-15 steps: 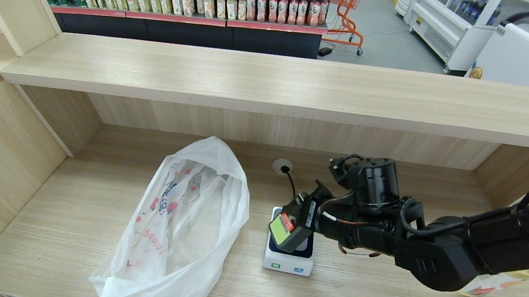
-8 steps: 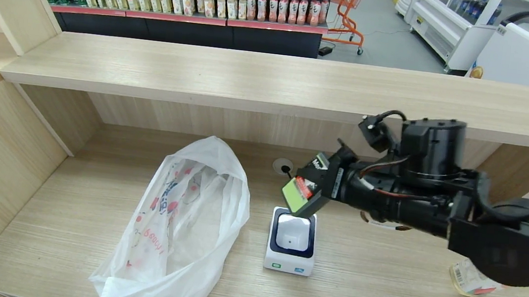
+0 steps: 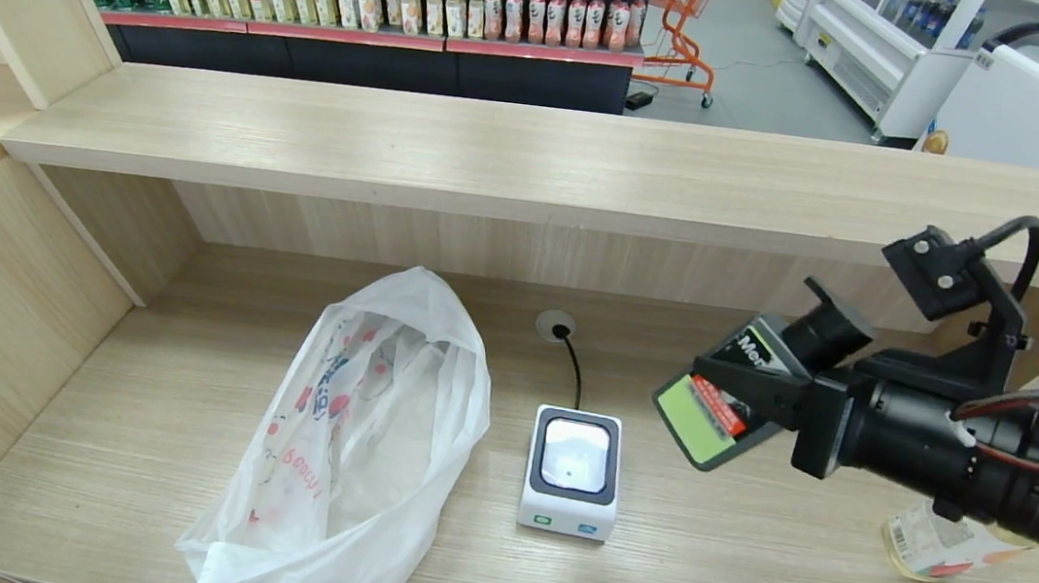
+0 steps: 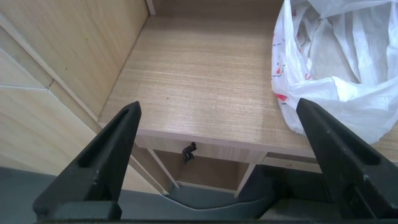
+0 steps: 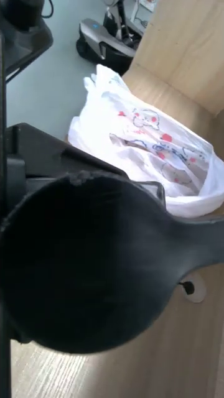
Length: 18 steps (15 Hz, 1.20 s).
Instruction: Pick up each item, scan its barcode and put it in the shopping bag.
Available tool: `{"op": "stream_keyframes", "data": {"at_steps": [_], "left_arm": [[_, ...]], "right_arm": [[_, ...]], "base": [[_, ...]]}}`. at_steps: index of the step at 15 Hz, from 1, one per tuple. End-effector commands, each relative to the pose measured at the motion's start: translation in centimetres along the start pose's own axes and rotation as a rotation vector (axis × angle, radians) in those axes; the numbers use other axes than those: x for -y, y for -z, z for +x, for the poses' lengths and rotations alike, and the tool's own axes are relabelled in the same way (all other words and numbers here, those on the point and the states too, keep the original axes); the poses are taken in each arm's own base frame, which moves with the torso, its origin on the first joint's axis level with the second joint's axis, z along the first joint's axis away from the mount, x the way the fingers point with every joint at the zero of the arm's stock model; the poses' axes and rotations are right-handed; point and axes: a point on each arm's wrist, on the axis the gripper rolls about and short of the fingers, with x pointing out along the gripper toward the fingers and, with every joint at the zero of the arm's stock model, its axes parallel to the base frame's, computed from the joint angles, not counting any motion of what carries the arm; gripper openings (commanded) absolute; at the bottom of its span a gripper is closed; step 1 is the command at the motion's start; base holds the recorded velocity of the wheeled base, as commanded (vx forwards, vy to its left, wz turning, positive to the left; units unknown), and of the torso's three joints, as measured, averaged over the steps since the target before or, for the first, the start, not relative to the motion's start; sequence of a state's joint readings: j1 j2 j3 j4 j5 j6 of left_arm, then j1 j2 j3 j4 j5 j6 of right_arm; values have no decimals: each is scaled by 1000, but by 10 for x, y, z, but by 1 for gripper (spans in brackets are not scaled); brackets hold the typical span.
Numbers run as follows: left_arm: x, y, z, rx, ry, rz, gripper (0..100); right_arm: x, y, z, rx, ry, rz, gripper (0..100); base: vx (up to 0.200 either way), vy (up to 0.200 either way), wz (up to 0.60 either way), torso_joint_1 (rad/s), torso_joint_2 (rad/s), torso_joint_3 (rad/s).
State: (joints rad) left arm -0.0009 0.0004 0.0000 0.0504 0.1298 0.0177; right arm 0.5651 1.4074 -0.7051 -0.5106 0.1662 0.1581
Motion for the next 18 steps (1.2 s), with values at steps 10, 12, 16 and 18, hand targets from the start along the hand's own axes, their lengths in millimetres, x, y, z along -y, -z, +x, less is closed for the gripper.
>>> {"op": "stream_keyframes", "data": {"at_steps": [10, 12, 16, 18], "left_arm": [[0, 0, 0, 0, 0, -4, 100], [0, 0, 0, -1, 0, -4, 100], [0, 0, 0, 0, 0, -4, 100], [0, 0, 0, 0, 0, -4, 100]], "right_arm": [[0, 31, -31, -57, 18, 84, 0], [1, 29, -26, -56, 21, 159, 0], [1, 13, -10, -25, 17, 285, 0], [2, 8, 1, -29, 19, 335, 0]], "base": [[-60, 20, 0, 1, 0, 2], [0, 200, 0, 10, 5, 2], [0, 200, 0, 11, 7, 0], [0, 200, 0, 0, -2, 2]]}}
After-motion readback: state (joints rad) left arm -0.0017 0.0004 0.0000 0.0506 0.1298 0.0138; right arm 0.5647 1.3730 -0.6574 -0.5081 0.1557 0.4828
